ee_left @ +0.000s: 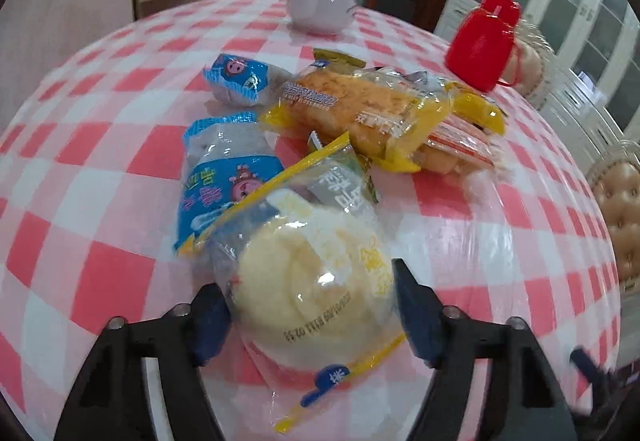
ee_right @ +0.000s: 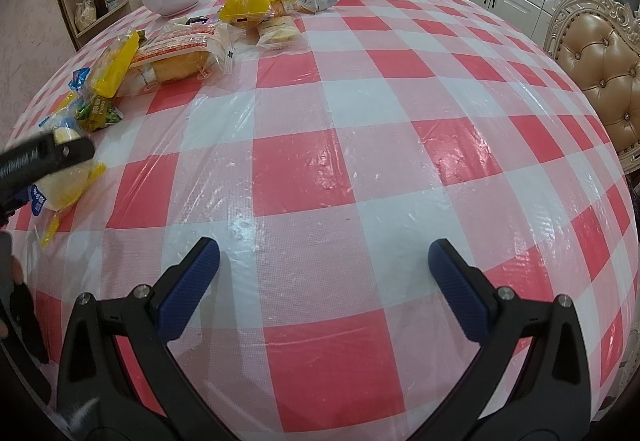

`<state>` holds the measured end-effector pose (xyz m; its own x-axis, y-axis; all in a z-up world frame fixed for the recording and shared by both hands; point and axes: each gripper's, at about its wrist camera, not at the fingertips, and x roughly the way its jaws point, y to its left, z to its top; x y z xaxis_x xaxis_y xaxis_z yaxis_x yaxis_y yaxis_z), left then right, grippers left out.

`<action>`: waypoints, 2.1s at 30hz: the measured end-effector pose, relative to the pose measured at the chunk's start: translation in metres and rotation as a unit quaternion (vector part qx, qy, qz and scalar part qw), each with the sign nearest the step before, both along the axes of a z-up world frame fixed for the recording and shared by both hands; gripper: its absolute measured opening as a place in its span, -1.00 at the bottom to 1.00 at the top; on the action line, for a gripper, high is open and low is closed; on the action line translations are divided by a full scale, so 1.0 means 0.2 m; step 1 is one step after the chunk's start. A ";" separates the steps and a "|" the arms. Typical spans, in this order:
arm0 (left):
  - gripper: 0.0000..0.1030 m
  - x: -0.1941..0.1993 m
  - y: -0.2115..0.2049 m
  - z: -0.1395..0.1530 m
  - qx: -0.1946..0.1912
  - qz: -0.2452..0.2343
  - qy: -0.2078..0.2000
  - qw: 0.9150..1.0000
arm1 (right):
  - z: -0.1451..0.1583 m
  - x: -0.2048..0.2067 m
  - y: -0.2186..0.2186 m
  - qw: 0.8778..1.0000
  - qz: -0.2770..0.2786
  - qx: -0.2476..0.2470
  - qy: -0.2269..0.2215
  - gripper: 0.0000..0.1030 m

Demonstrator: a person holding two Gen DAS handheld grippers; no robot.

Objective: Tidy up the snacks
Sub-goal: 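Grasp the round bun in the clear yellow-taped bag with the left gripper, then grasp the small green snack packet with the right gripper while the left lifts the bun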

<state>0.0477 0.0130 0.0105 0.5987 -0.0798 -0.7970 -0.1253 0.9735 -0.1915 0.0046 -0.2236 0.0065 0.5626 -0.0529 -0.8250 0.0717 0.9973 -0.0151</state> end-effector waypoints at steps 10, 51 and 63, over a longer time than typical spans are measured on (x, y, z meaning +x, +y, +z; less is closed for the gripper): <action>0.36 -0.23 0.33 0.02 -0.026 0.018 -0.046 0.998 | 0.00 0.01 0.03 0.999 0.053 0.003 0.004 1.00; 0.16 -0.28 0.53 0.04 -0.058 0.080 -0.104 0.990 | 0.14 0.21 0.60 0.954 0.227 0.177 -0.085 -0.57; 0.15 -0.43 0.70 0.08 -0.185 0.124 -0.151 0.963 | 0.19 0.05 0.55 0.942 0.235 0.219 -0.099 -0.60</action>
